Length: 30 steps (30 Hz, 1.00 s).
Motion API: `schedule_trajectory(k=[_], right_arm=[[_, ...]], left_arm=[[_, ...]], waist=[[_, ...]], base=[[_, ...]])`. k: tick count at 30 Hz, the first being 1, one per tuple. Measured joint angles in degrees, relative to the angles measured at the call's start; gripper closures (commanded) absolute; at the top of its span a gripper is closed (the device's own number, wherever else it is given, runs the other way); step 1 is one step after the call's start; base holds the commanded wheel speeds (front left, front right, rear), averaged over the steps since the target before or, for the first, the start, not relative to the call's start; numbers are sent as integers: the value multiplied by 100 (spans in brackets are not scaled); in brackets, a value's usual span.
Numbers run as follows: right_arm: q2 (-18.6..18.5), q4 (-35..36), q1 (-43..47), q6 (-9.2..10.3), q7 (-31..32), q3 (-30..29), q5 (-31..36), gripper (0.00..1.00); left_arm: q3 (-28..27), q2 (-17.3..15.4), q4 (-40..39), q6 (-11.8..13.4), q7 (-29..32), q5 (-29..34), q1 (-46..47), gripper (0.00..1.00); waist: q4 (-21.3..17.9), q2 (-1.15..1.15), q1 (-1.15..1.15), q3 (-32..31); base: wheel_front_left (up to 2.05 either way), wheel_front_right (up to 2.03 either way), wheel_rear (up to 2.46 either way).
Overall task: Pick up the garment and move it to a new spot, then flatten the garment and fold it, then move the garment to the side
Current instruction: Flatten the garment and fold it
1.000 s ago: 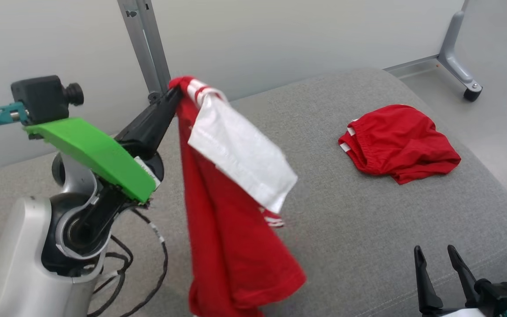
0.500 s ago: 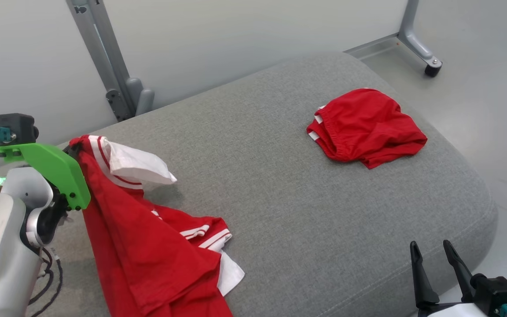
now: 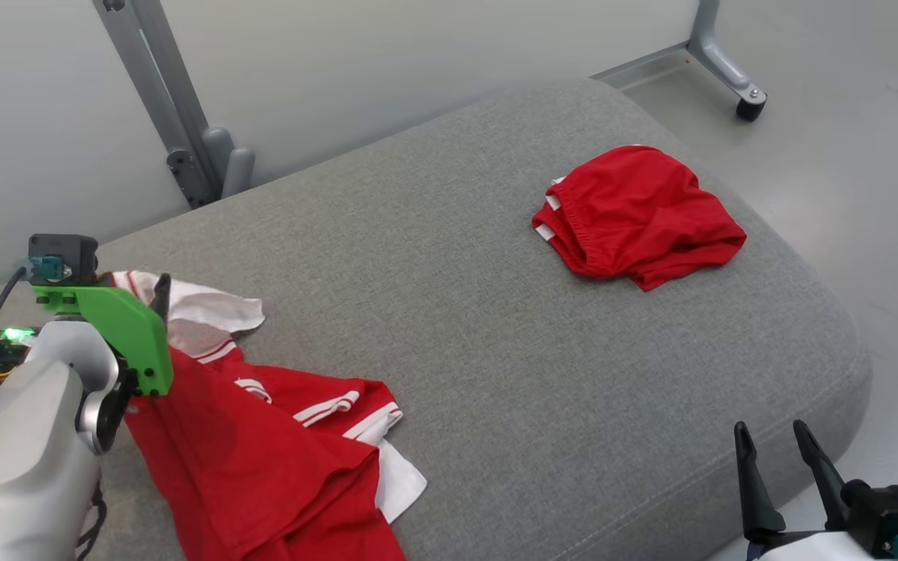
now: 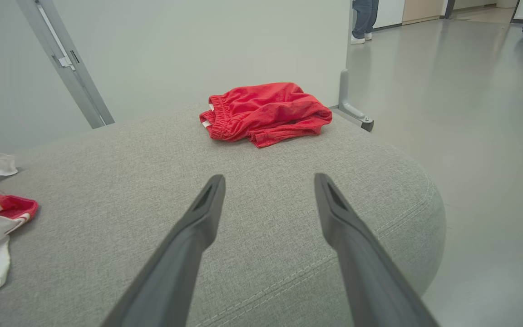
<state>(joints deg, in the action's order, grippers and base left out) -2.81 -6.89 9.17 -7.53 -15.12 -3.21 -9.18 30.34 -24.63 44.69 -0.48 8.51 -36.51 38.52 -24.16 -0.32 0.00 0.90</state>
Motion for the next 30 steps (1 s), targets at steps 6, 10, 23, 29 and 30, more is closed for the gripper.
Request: schedule_trajectory(k=[6,10,23,29,30], right_arm=[[-1,22,164,1,0,-93,49,0],[0,55,222,0,0,-137,78,0],[-2,98,227,0,0,-163,189,0],[0,91,213,0,0,-96,245,0],[-1,89,211,0,-1,-91,266,0]], left_arm=[[-246,170,-415,87,-226,-342,-293,0],[-370,203,-1213,339,-466,-432,-726,0],[1059,1023,-3170,871,-99,7,-2338,0],[1455,1262,-2510,827,-104,235,-2356,0],[1478,1281,-2387,809,-131,267,-2334,0]], waist=[[236,0,0,-138],[469,0,0,-203],[1299,0,0,-263],[1464,0,0,-218],[1465,0,0,-209]], base=[[0,0,0],[0,0,0],[0,0,0],[0,0,0],[0,0,0]])
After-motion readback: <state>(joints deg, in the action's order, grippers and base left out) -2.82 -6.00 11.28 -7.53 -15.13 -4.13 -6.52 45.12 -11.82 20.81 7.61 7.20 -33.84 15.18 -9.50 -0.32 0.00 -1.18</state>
